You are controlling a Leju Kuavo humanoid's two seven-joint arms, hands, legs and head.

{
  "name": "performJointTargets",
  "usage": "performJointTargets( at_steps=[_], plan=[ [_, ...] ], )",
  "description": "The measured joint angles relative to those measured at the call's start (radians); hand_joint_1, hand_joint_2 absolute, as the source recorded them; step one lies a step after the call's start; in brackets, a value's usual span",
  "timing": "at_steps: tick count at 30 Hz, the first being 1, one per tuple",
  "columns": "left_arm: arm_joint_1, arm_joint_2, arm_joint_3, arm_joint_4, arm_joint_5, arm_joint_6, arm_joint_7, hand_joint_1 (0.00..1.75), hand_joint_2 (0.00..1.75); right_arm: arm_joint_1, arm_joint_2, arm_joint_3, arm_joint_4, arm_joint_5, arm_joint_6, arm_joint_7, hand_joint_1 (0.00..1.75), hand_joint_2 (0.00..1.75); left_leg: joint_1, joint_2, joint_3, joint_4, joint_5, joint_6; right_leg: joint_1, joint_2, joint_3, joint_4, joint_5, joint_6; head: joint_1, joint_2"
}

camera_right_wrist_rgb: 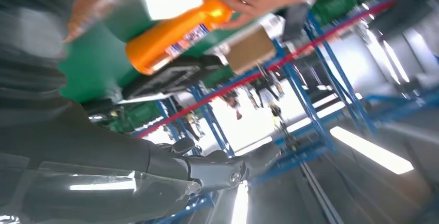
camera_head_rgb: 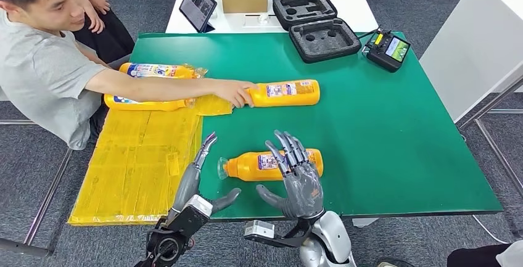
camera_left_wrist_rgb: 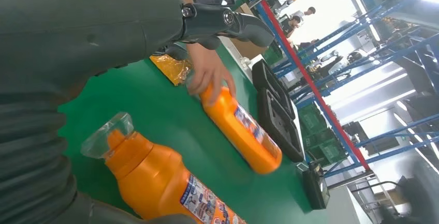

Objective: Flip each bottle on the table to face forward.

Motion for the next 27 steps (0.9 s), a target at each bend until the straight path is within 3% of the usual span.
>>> performJointTargets(
  at_steps=[10, 24, 27],
  plan=[
    [0.007, 0.000, 0.000, 0.012, 0.006, 0.017, -0.007, 0.00, 1.75, -0.086, -0.038, 0.033, 0.193, 0.006, 0.000, 0.158, 0.00, 1.75, 0.000, 0.000, 0.000, 0.000, 0.000, 0.000, 0.000, 0.000, 0.000, 0.000, 0.000, 0.000, 0.000, 0.000],
    [0.007, 0.001, -0.001, 0.015, 0.006, 0.029, -0.009, 0.00, 1.75, -0.153, -0.076, 0.074, 0.327, -0.014, 0.000, 0.194, 0.00, 1.75, 0.000, 0.000, 0.000, 0.000, 0.000, 0.000, 0.000, 0.000, 0.000, 0.000, 0.000, 0.000, 0.000, 0.000],
    [0.007, 0.001, -0.005, 0.015, -0.009, 0.032, -0.010, 0.00, 1.75, -0.151, -0.078, 0.077, 0.327, -0.050, -0.001, 0.158, 0.00, 1.75, 0.000, 0.000, 0.000, 0.000, 0.000, 0.000, 0.000, 0.000, 0.000, 0.000, 0.000, 0.000, 0.000, 0.000]
  ],
)
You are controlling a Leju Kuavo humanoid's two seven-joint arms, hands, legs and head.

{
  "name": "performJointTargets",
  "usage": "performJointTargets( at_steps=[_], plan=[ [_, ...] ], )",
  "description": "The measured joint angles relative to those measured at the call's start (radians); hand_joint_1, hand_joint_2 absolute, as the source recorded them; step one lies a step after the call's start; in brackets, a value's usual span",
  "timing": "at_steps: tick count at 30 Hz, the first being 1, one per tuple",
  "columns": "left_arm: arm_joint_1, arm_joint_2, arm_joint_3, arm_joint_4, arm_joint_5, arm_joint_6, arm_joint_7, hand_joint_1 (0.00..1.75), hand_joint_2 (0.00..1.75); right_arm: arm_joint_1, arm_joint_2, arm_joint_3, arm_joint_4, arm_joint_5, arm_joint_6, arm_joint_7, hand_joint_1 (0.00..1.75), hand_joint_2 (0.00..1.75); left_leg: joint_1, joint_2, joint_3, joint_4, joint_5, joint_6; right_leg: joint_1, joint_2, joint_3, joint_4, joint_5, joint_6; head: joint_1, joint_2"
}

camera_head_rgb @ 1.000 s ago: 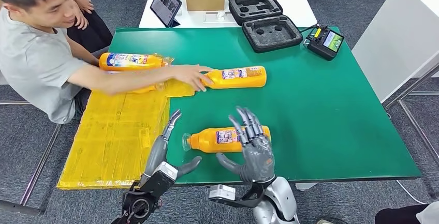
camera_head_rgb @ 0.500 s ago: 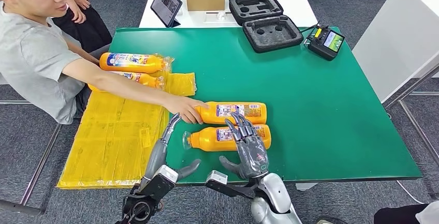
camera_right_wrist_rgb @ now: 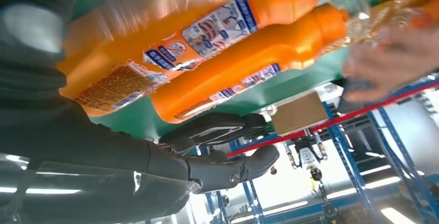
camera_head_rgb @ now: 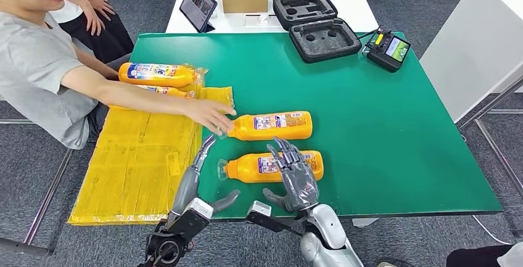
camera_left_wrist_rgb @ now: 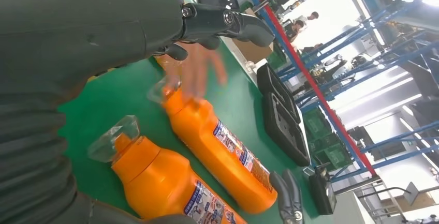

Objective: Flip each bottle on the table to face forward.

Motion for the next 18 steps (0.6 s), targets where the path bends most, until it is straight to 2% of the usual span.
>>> performJointTargets(
  at_steps=[7, 12, 15, 18],
  plan=[
    [0.000, 0.000, -0.007, 0.002, -0.009, -0.003, 0.000, 0.00, 1.75, 0.008, 0.010, -0.015, -0.030, -0.056, 0.000, -0.096, 0.00, 1.75, 0.000, 0.000, 0.000, 0.000, 0.000, 0.000, 0.000, 0.000, 0.000, 0.000, 0.000, 0.000, 0.000, 0.000],
    [0.000, 0.001, -0.013, 0.008, -0.014, -0.005, 0.000, 0.00, 1.75, 0.016, 0.028, -0.050, -0.053, -0.151, 0.000, -0.186, 0.00, 1.75, 0.000, 0.000, 0.000, 0.000, 0.000, 0.000, 0.000, 0.000, 0.000, 0.000, 0.000, 0.000, 0.000, 0.000],
    [0.000, 0.004, -0.023, 0.013, -0.019, -0.001, 0.004, 0.00, 1.75, 0.022, 0.029, -0.057, -0.068, -0.186, 0.000, -0.185, 0.00, 1.75, 0.000, 0.000, 0.000, 0.000, 0.000, 0.000, 0.000, 0.000, 0.000, 0.000, 0.000, 0.000, 0.000, 0.000],
    [0.000, 0.005, -0.032, 0.021, -0.022, 0.004, 0.007, 0.00, 1.75, 0.019, 0.025, -0.064, -0.058, -0.139, 0.000, -0.120, 0.00, 1.75, 0.000, 0.000, 0.000, 0.000, 0.000, 0.000, 0.000, 0.000, 0.000, 0.000, 0.000, 0.000, 0.000, 0.000]
  ],
)
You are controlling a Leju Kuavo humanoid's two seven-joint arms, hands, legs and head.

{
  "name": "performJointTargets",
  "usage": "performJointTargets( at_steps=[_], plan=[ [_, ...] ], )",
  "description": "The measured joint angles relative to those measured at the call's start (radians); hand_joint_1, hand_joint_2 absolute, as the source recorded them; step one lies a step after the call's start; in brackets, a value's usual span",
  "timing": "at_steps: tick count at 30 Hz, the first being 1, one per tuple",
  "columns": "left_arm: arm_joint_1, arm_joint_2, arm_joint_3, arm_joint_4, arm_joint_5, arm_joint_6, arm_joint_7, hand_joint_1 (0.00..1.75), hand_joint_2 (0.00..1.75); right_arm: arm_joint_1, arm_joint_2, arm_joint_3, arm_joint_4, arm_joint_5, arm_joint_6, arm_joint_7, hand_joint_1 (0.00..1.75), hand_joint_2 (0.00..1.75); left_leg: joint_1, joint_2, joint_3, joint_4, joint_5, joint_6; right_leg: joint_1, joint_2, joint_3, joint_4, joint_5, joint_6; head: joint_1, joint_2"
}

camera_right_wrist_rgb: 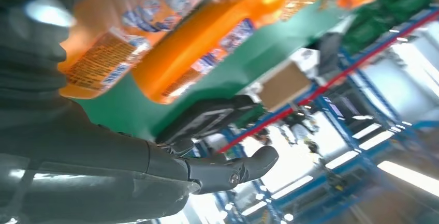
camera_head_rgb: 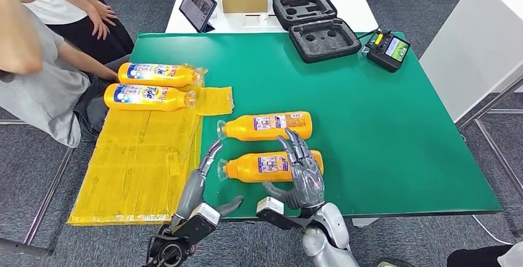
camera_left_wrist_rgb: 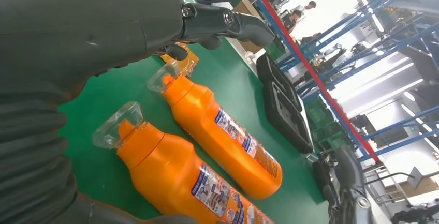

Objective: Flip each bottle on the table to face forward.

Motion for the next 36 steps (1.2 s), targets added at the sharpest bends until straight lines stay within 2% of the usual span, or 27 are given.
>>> performJointTargets(
  at_steps=[3, 11, 19, 24, 32, 36],
  plan=[
    [0.000, 0.001, -0.006, 0.008, -0.001, 0.001, 0.000, 0.00, 1.75, -0.009, -0.012, -0.001, 0.038, 0.073, 0.000, 0.084, 0.00, 1.75, 0.000, 0.000, 0.000, 0.000, 0.000, 0.000, 0.000, 0.000, 0.000, 0.000, 0.000, 0.000, 0.000, 0.000],
    [-0.006, 0.002, -0.021, 0.023, -0.001, -0.007, -0.001, 0.00, 1.75, -0.045, -0.042, 0.005, 0.148, 0.178, 0.000, 0.203, 0.00, 1.75, 0.000, 0.000, 0.000, 0.000, 0.000, 0.000, 0.000, 0.000, 0.000, 0.000, 0.000, 0.000, 0.000, 0.000],
    [-0.013, 0.003, -0.027, 0.034, -0.001, -0.010, -0.001, 0.00, 1.75, -0.080, -0.063, 0.016, 0.231, 0.198, 0.000, 0.230, 0.00, 1.75, 0.000, 0.000, 0.000, 0.000, 0.000, 0.000, 0.000, 0.000, 0.000, 0.000, 0.000, 0.000, 0.000, 0.000],
    [-0.022, 0.003, -0.033, 0.039, 0.000, -0.023, -0.001, 0.00, 1.75, -0.100, -0.070, 0.039, 0.258, 0.238, 0.002, 0.275, 0.00, 1.75, 0.000, 0.000, 0.000, 0.000, 0.000, 0.000, 0.000, 0.000, 0.000, 0.000, 0.000, 0.000, 0.000, 0.000],
    [-0.049, 0.003, -0.044, 0.046, -0.003, -0.044, 0.005, 0.00, 1.75, -0.117, -0.091, 0.101, 0.260, 0.450, -0.006, 0.439, 0.00, 1.75, 0.000, 0.000, 0.003, 0.000, 0.000, 0.000, 0.000, 0.000, 0.002, 0.000, 0.000, 0.000, 0.000, 0.000],
    [-0.054, 0.003, -0.047, 0.049, -0.004, -0.050, 0.005, 0.00, 1.75, -0.128, -0.101, 0.119, 0.260, 0.502, -0.009, 0.470, 0.00, 1.75, 0.000, 0.000, 0.003, 0.000, 0.001, 0.001, 0.000, 0.000, 0.003, 0.000, 0.000, 0.000, 0.000, 0.000]
  ],
)
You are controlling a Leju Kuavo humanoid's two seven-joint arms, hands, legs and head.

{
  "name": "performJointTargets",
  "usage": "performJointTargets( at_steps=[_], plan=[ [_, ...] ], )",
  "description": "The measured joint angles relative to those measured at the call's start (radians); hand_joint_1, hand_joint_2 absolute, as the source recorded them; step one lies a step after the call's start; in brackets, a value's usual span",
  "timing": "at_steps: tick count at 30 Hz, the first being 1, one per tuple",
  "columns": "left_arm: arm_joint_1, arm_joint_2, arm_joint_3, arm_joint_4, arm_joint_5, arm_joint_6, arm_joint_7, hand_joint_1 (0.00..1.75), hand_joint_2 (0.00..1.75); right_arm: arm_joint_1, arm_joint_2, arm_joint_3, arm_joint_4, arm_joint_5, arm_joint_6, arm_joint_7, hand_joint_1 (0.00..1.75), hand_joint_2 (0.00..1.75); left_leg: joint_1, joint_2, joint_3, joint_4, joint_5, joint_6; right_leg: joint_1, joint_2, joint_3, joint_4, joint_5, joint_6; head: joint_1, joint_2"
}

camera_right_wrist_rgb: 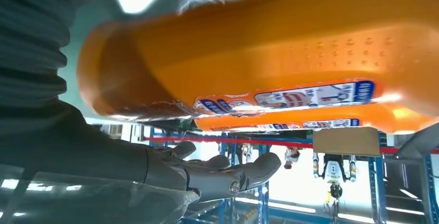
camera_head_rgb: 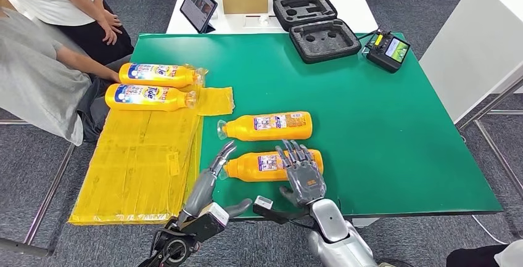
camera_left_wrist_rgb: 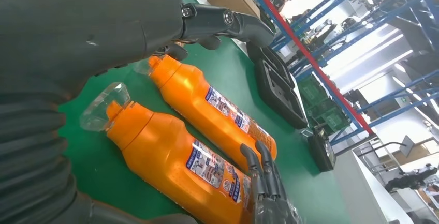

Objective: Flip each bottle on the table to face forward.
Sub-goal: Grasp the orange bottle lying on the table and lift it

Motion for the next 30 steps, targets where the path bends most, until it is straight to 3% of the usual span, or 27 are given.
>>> performJointTargets(
  at_steps=[16, 26, 27, 30],
  plan=[
    [-0.017, 0.000, -0.003, 0.017, -0.002, -0.001, 0.000, 0.00, 1.75, -0.017, -0.018, 0.031, 0.000, 0.013, 0.003, 0.005, 0.00, 1.75, 0.000, 0.000, 0.000, 0.000, 0.000, 0.000, 0.000, 0.000, 0.000, 0.000, 0.000, 0.000, 0.000, 0.000],
    [-0.020, 0.000, -0.004, 0.033, 0.007, 0.009, -0.009, 0.00, 1.75, -0.065, -0.017, 0.040, 0.050, -0.007, 0.068, 0.029, 0.00, 1.75, 0.000, 0.000, 0.002, 0.000, 0.000, 0.000, 0.000, 0.000, 0.002, 0.000, 0.000, 0.000, 0.000, 0.000],
    [-0.020, 0.000, -0.004, 0.034, 0.007, 0.008, -0.009, 0.00, 1.75, -0.075, -0.017, 0.040, 0.063, -0.008, 0.072, 0.029, 0.05, 1.75, 0.000, 0.000, 0.002, 0.000, 0.000, 0.000, 0.000, 0.000, 0.002, 0.000, 0.000, 0.000, 0.000, 0.000],
    [-0.023, 0.000, -0.004, 0.039, 0.008, 0.004, -0.010, 0.00, 1.75, -0.104, -0.014, 0.041, 0.105, -0.018, 0.099, 0.028, 1.32, 1.75, 0.000, 0.000, 0.005, 0.000, 0.000, 0.000, 0.000, 0.000, 0.004, 0.000, 0.000, 0.000, 0.000, 0.000]
  ],
)
